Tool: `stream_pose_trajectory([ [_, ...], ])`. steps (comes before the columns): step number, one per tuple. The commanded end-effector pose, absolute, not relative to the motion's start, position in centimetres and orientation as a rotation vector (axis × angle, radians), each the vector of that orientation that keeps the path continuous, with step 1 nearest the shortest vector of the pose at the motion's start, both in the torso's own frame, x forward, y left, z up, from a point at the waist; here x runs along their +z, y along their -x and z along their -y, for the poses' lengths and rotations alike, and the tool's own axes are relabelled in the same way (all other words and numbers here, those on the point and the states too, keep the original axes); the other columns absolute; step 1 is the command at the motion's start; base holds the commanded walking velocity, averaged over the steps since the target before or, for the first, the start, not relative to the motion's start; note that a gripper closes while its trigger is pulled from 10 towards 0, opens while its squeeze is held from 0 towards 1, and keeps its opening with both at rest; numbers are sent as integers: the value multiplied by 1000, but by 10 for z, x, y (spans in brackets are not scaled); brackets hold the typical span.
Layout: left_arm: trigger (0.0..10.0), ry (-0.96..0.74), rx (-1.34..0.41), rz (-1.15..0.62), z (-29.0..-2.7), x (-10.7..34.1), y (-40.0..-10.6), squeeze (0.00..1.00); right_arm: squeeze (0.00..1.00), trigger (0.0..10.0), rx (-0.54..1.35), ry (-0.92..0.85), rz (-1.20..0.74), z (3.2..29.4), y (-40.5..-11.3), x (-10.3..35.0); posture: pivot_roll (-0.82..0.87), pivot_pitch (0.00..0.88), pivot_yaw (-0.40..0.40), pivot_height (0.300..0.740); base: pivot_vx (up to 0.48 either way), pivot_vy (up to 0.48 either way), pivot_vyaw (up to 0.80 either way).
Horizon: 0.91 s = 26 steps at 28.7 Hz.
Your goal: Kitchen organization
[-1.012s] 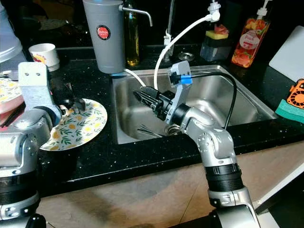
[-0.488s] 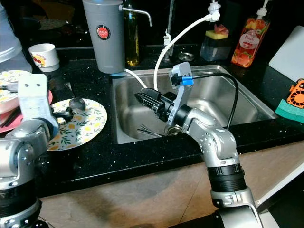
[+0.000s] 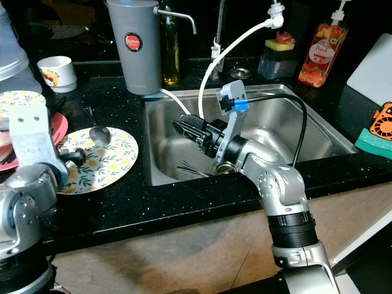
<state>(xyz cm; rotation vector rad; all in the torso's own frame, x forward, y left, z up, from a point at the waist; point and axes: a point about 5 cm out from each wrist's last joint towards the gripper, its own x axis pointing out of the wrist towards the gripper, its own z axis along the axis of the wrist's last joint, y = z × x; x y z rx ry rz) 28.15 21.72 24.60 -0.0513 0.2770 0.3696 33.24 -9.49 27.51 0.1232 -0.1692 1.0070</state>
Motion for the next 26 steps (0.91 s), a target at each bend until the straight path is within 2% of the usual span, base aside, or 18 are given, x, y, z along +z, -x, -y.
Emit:
stream_pose_trajectory([
  [1,10000,68,356,-315,-216,240,-282,0,0,10000,1048,-100,153,92,-327,274,34,104,-6,740,0,0,0],
  [6,10000,58,345,-327,-218,238,-282,0,0,10000,1143,-50,104,90,-318,266,33,99,-7,740,0,0,0],
  [8,10000,51,344,-326,-220,238,-282,0,0,10000,1256,-28,66,86,-306,258,33,98,-9,740,0,0,0],
  [12,10000,54,342,-334,-222,237,-281,0,0,10000,1359,-15,50,82,-294,254,34,98,-9,740,0,0,0],
  [16,10000,61,341,-343,-222,236,-281,0,0,10000,1366,-9,49,82,-293,254,35,103,-10,740,0,0,0],
  [17,7020,68,343,-347,-223,235,-281,0,0,10000,1367,-6,50,82,-293,255,35,103,-10,740,0,0,0],
  [18,0,81,345,-350,-224,235,-281,0,0,10000,1370,-2,50,82,-293,255,35,103,-10,740,0,0,0],
  [26,0,79,350,-331,-227,239,-281,0,0,10000,1376,2,50,83,-292,255,35,107,-10,740,0,0,0],
])
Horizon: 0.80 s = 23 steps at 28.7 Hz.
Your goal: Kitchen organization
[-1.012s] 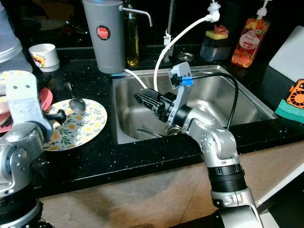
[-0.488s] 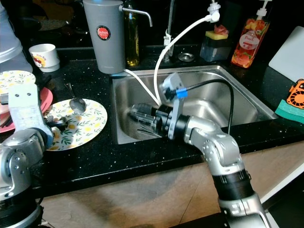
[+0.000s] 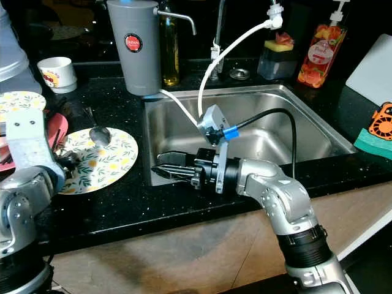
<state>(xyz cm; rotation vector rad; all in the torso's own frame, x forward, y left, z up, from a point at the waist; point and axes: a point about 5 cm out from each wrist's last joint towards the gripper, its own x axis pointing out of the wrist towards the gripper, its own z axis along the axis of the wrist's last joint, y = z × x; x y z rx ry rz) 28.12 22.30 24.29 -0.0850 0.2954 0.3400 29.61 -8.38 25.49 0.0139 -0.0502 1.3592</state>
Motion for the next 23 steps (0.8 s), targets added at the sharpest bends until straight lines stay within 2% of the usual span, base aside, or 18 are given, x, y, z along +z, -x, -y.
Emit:
stream_pose_trajectory([
  [1,0,78,353,-329,-228,239,-282,0,0,10000,1376,3,51,83,-292,255,36,107,-9,740,0,0,0],
  [18,0,37,382,-272,-234,249,-286,0,0,10000,1365,7,51,84,-293,256,34,107,-9,740,0,0,0],
  [20,0,80,373,-162,-232,265,-292,0,0,10000,1363,8,54,84,-294,256,34,107,-9,740,0,0,0],
  [23,0,116,362,-128,-230,272,-294,0,0,10000,1363,8,56,84,-294,257,33,106,-9,740,0,0,0],
])
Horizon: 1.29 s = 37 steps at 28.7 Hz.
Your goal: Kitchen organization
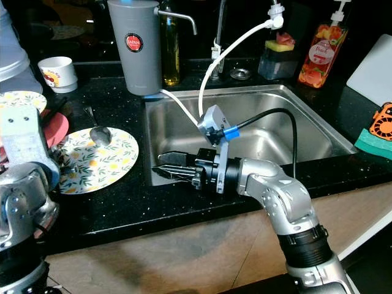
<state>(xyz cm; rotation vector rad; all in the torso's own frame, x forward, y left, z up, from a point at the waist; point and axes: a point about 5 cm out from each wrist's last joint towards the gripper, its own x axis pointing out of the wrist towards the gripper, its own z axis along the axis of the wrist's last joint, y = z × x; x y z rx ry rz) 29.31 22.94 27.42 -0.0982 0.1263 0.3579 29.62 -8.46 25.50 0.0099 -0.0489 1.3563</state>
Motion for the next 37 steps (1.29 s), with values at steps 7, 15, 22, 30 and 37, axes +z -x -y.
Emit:
stream_pose_trajectory([
  [7,0,177,172,-32,-205,300,-306,0,0,10000,1366,11,55,85,-294,258,32,104,-15,740,0,0,0],
  [15,0,151,186,7,-210,302,-326,0,0,10000,1355,15,61,85,-296,258,28,104,-16,740,0,0,0],
  [22,10000,112,219,26,-220,307,-339,427,0,10000,1346,14,66,85,-296,258,19,106,-12,740,0,0,0],
  [30,10000,77,248,-15,-225,295,-342,0,0,10000,1342,12,64,85,-296,258,19,110,-16,740,0,0,0],
  [37,10000,52,193,-133,-214,278,-338,0,0,10000,1342,14,61,86,-295,258,16,112,-15,740,0,0,0],
])
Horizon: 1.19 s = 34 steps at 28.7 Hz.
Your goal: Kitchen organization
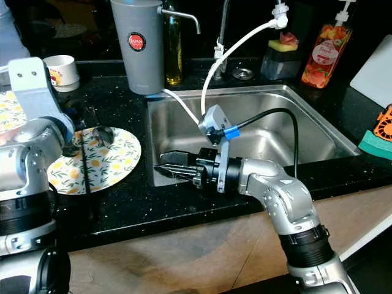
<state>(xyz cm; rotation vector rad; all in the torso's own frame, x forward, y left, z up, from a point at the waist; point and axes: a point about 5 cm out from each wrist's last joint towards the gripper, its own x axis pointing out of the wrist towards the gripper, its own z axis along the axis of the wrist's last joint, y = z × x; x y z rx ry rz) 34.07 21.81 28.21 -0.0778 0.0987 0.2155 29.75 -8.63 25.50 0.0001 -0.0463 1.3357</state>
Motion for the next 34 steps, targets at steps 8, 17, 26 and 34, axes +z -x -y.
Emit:
stream_pose_trajectory([
  [8,10000,39,117,-205,-198,269,-322,1000,0,10000,1344,17,62,87,-295,258,17,113,-11,740,0,0,0],
  [17,10000,98,205,-197,-195,275,-300,0,0,10000,1360,16,60,86,-294,258,23,107,-19,740,0,0,0],
  [26,10000,119,203,-258,-190,267,-293,0,0,10000,1374,21,56,85,-294,258,22,99,-16,740,0,0,0],
  [34,10000,178,172,-376,-183,246,-285,0,0,10000,1384,26,52,85,-292,257,22,95,-15,740,0,0,0],
])
